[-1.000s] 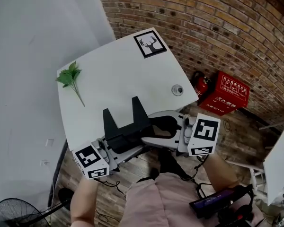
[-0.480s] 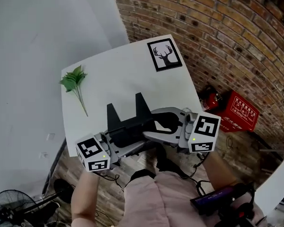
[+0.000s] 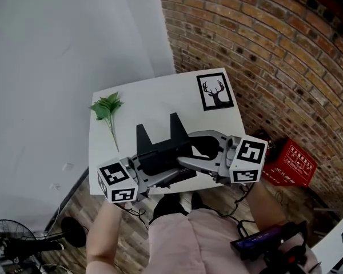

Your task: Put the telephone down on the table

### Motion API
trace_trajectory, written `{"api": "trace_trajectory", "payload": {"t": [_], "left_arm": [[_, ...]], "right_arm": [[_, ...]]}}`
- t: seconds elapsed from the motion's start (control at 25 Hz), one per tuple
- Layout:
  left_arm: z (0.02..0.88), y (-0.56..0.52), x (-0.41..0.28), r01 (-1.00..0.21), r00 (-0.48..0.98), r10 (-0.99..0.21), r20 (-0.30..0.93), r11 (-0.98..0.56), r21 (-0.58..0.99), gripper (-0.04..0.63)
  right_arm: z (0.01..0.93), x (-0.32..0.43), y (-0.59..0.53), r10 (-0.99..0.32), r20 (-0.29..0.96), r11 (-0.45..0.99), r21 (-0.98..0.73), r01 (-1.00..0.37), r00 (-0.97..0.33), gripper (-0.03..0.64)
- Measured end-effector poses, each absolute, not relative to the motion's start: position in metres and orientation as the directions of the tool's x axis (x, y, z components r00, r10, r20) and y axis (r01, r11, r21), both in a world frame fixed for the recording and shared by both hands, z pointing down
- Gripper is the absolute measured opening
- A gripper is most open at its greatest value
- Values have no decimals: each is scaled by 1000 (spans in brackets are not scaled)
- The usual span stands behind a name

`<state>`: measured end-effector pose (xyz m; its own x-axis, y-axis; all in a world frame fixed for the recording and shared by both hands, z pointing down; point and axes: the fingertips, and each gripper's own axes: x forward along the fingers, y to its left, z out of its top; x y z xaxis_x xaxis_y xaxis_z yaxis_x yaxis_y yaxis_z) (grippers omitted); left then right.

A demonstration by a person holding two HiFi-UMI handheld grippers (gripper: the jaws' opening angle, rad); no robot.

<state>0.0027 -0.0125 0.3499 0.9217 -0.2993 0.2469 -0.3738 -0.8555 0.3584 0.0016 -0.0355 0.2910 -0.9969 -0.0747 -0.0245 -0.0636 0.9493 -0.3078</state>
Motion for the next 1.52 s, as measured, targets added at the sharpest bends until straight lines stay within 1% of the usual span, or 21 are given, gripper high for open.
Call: {"api": "trace_trajectory", "payload": {"t": [0.2,0.68,1.2,1.52], "left_arm": [[351,-28,-9,-383,913,-300,276,-864,327,164],[373,-62,-34,-341,927,-245,284,-864,370,164],[435,-81,-54,-305,941,-183,285,-823,479,164],[482,-81,-64,-293,947,-151,285,-772,565,164]], "right_arm": [[290,-8,-49,-87,-9,956,-283,-81,-996,192],[314,-32,-86,-140,37,936,-322,-144,-989,190],[379,-55,-111,-166,115,878,-435,-200,-979,189],[430,-64,-116,-170,177,825,-512,-238,-969,189]]}}
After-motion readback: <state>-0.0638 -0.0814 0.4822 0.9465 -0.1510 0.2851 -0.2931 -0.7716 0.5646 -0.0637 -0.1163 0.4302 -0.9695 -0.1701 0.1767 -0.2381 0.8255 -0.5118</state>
